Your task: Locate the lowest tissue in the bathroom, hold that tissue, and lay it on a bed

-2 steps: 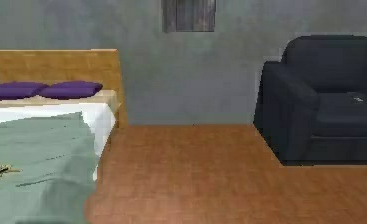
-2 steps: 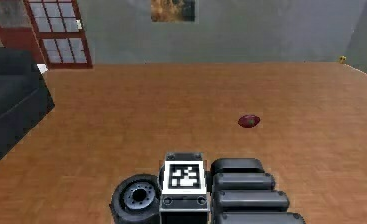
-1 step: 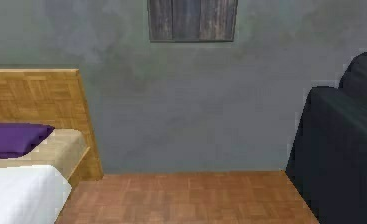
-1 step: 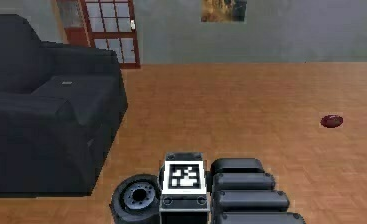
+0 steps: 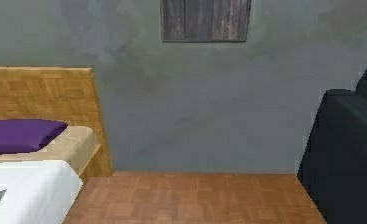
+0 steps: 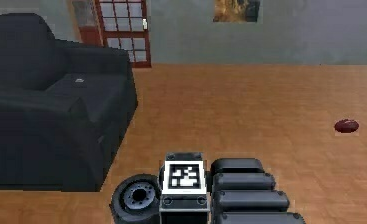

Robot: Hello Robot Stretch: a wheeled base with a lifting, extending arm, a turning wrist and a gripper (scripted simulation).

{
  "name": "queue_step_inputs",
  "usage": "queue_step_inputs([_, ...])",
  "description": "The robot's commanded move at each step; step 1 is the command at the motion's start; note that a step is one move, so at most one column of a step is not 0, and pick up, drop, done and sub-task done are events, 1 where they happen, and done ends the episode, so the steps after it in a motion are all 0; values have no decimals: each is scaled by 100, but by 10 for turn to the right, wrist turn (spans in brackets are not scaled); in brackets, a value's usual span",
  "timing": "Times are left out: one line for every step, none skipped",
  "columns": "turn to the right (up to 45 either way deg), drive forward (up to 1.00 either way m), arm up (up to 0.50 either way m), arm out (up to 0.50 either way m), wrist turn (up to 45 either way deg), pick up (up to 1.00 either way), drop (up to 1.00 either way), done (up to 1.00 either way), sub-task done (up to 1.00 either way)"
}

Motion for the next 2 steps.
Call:
queue_step_inputs([0,50,0,0,0,0,0,0,0])
queue_step_inputs([-450,0,0,0,0,0,0,0,0])
